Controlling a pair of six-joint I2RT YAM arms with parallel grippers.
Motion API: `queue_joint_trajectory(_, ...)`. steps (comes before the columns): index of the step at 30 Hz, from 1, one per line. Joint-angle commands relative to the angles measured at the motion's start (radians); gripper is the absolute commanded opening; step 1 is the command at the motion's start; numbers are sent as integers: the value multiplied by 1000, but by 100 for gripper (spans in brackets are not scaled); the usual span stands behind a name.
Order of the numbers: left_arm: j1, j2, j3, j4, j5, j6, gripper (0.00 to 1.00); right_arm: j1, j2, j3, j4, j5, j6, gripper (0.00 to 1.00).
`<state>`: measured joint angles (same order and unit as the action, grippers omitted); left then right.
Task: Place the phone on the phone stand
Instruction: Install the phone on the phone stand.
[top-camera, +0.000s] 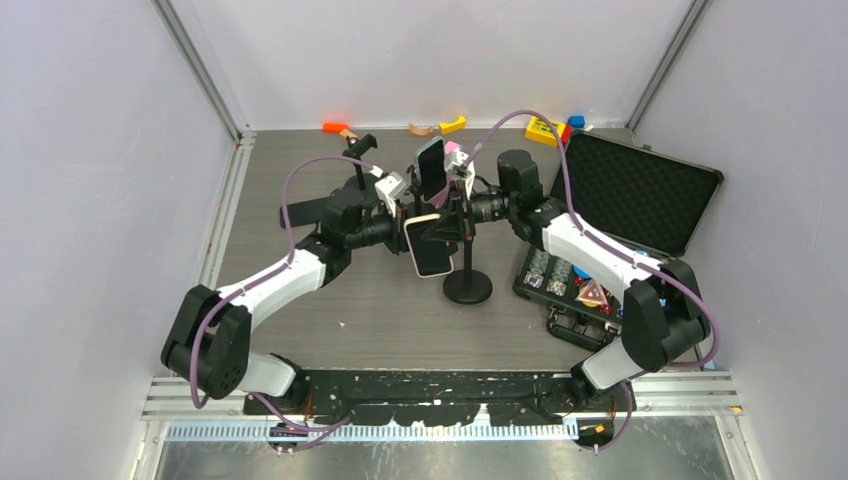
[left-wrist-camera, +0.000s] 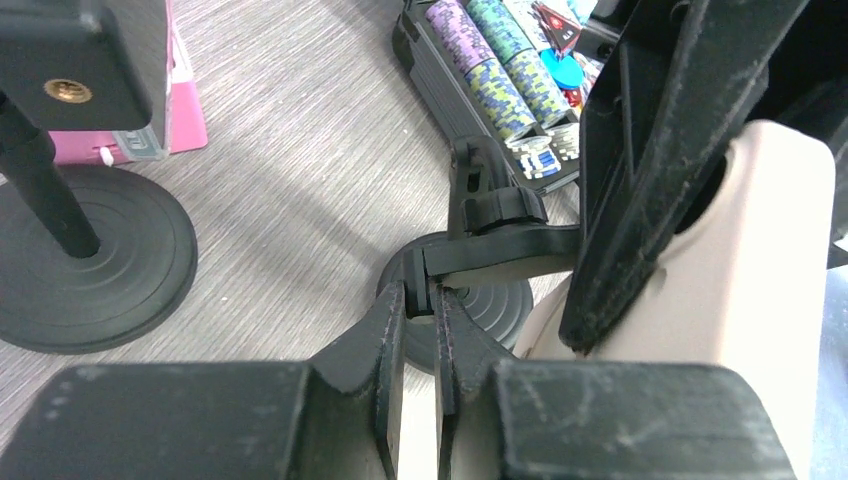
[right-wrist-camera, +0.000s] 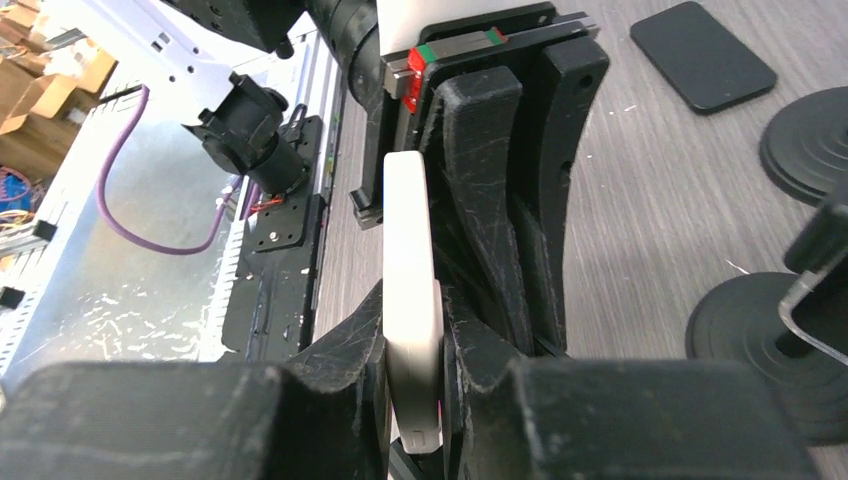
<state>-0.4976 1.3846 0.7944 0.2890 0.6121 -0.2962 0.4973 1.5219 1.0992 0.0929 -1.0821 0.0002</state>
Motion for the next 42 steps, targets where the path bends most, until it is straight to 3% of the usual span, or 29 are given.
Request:
queue_joint_trajectory(1, 5, -43, -18, -28, -40, 29, 0, -58, -114, 13, -5, 97, -40, 0)
queue_joint_trajectory(5, 5, -63, -5, -40, -54, 34, 0, -61, -140, 49, -190, 169, -155, 0)
queue_joint_trajectory(16, -23, -92, -11, -43, -103, 36, 0, -59, -217, -13, -201, 440, -134, 0)
queue_joint_trajectory(25, -64, -129, -21, -67, -255, 87, 0, -27, -260, -43, -244, 697, -97, 0)
queue_joint_trajectory(32, -64, -129, -27, -67, -248, 69, 0, -25, -287, -83, -218, 771, -37, 0)
queue_joint_trajectory(42, -69, -139, -25, -81, -315, 71, 0, -25, -292, -46, -342, 950, -82, 0)
